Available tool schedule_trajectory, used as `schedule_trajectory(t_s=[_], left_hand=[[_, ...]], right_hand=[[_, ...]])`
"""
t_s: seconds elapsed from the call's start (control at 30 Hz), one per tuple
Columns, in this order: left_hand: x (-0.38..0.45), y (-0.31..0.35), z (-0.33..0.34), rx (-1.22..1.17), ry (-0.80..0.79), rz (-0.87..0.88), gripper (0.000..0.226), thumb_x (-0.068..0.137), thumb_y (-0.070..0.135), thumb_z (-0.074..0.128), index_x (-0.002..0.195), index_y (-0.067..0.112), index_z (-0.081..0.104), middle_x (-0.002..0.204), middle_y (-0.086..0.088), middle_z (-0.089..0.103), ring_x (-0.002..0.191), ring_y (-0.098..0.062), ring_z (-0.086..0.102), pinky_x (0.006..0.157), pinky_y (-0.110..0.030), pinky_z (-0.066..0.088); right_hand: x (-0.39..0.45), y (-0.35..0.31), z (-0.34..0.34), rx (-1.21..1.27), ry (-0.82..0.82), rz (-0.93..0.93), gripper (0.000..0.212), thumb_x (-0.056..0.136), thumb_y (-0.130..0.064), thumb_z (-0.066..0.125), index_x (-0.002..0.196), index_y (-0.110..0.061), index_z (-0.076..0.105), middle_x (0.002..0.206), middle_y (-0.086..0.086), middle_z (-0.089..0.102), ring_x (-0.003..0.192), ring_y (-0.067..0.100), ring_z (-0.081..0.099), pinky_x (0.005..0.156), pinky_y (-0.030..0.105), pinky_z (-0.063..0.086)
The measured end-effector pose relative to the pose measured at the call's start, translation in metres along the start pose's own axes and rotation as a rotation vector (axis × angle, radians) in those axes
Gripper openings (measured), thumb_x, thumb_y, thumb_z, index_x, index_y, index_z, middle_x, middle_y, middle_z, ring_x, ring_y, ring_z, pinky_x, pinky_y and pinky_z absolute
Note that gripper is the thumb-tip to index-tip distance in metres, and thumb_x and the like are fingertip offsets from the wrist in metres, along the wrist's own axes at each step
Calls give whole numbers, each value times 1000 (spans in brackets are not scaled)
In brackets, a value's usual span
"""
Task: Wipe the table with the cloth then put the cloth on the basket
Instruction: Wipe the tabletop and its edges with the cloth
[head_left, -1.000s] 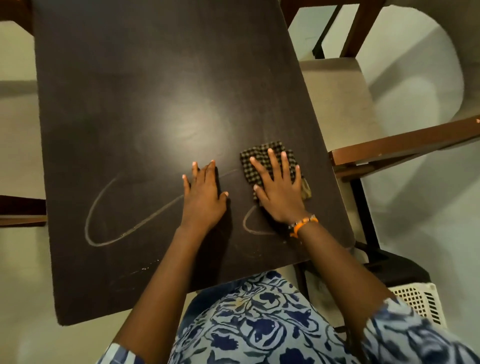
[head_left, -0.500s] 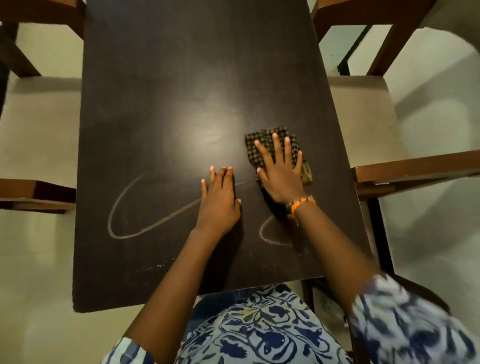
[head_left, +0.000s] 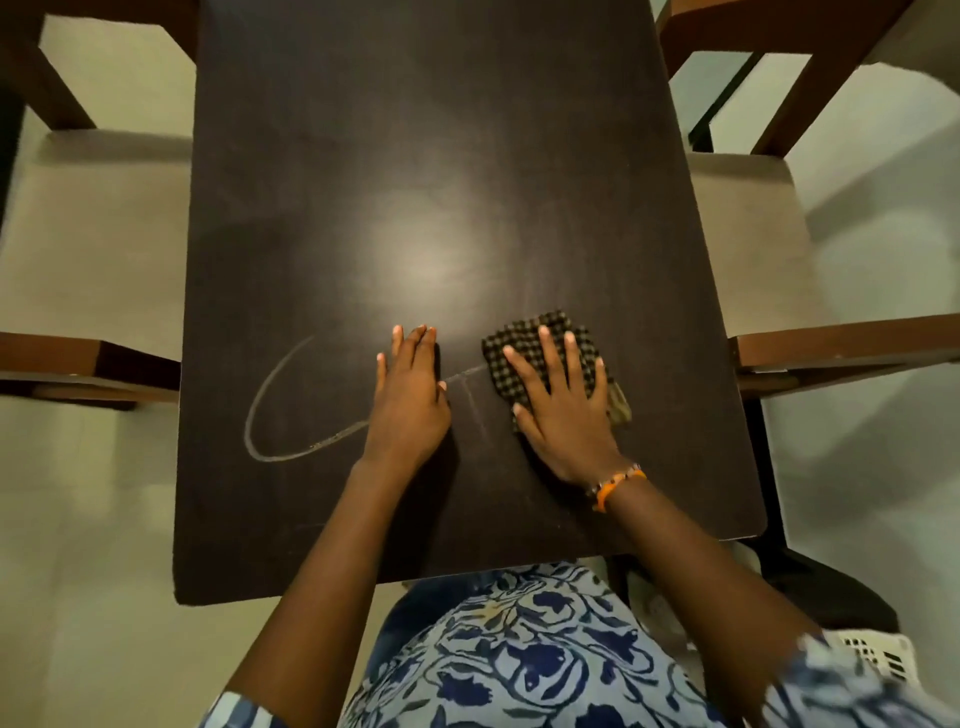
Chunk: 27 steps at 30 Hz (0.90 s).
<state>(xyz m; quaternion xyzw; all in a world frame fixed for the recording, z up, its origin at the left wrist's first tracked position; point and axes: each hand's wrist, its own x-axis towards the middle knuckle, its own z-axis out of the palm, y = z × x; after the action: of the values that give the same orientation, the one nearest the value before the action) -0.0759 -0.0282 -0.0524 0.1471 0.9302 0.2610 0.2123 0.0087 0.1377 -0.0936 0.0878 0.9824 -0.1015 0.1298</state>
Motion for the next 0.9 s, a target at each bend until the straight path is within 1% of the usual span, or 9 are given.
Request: schedule_trajectory(t_s=[0.1, 0.23, 0.33, 0.43, 0.53, 0.6, 0.7, 0.8, 0.9], left_hand=[[4, -1, -1, -15, 21, -16, 64, 93, 6, 45, 149, 10, 14, 158, -6, 14, 147, -23, -3, 118, -38, -3], [9, -1, -1, -52, 72, -31, 65, 93, 8, 46, 149, 9, 13, 157, -6, 16, 147, -22, 0, 118, -36, -3], [8, -2, -1, -62, 107, -39, 63, 93, 7, 45, 149, 9, 14, 157, -6, 18, 147, -22, 2, 118, -35, -2], [5, -6, -2, -57, 103, -32, 62, 93, 6, 44, 148, 8, 16, 157, -7, 20, 147, -22, 2, 118, -36, -1], [1, -15, -10, -38, 62, 16, 62, 92, 4, 45, 148, 7, 17, 156, -8, 20, 147, -23, 0, 118, -37, -1], [-1, -21, -14, -10, 26, 63, 62, 92, 4, 44, 148, 7, 16, 156, -8, 20, 147, -24, -1, 118, -37, -2], [-4, -33, -21, 42, -13, 115, 63, 92, 5, 44, 148, 7, 15, 156, -8, 18, 147, -25, -2, 118, -37, -2], [-9, -43, -28, 53, -19, 119, 63, 92, 6, 45, 148, 7, 15, 156, -8, 18, 147, -25, -2, 118, -37, -2], [-10, -51, -31, 61, -5, 116, 64, 92, 7, 47, 148, 7, 16, 157, -7, 16, 147, -24, -3, 118, -37, -3]], right_hand=[[59, -4, -16, 2, 9, -5, 61, 94, -40, 36, 148, -35, 10, 159, 7, -2, 146, 32, -5, 111, 61, 4], [127, -14, -37, 20, -14, 10, 62, 96, -40, 36, 149, -35, 6, 159, 6, -7, 145, 32, -11, 113, 62, -1], [141, -22, -42, 35, -31, 37, 63, 95, -40, 37, 149, -34, 4, 159, 7, -8, 145, 32, -12, 112, 61, -3], [105, -27, -33, 28, -43, 34, 64, 95, -38, 36, 149, -34, 1, 159, 7, -10, 145, 32, -14, 112, 60, -4], [26, -41, -9, 40, -7, 4, 66, 91, -38, 34, 149, -35, 2, 159, 7, -8, 145, 31, -13, 112, 60, -1], [-32, -50, 11, 29, -13, -18, 68, 88, -40, 32, 148, -37, 0, 159, 7, -7, 144, 30, -13, 112, 58, -1], [-94, -62, 37, -35, -17, -14, 70, 87, -41, 32, 149, -35, 1, 159, 7, -4, 145, 32, -5, 113, 58, 4], [-96, -67, 40, -40, -13, 8, 71, 86, -42, 33, 149, -35, 3, 159, 7, 0, 144, 32, -2, 112, 59, 8], [-55, -72, 28, 7, -22, 7, 68, 86, -42, 29, 148, -38, 1, 159, 6, -2, 144, 28, -11, 110, 61, 4]])
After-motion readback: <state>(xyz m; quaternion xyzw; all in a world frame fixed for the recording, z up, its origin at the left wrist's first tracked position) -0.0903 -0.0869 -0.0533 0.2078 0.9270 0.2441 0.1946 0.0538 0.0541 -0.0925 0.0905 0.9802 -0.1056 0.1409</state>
